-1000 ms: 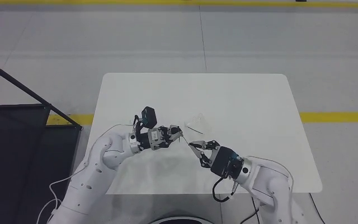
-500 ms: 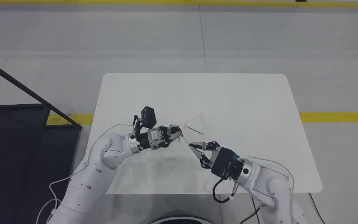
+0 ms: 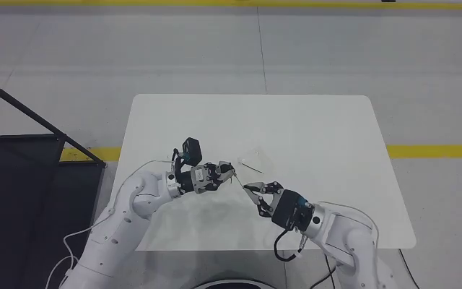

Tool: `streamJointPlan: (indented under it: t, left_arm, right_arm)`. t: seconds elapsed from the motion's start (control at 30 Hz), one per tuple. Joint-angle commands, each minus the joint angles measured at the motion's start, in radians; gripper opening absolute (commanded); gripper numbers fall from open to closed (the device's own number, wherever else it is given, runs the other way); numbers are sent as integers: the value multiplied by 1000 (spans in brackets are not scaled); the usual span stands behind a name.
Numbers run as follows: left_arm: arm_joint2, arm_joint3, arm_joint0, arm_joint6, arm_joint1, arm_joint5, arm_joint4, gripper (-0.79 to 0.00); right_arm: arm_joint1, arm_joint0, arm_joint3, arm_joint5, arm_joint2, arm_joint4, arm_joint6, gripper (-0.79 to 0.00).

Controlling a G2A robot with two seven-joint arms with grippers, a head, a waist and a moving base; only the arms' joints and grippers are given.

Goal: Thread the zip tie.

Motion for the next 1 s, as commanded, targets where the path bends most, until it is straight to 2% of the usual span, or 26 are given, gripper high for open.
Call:
streamJointPlan:
  t: [0.0,0.33,0.97]
  left_arm:
    - [1,-1,0,1,1,-1,0,-785]
    - [3,-9,2,5,6,-4,12,-785]
    - [23,-19,0,-2,11,34,61,-785]
  right_arm:
    - [2,1,0,2,-1,2,1,-785]
    - [12,-7,-10,45,-2,3,8,-785]
    - [24,-57,-67,223,-22,-72,29,-785]
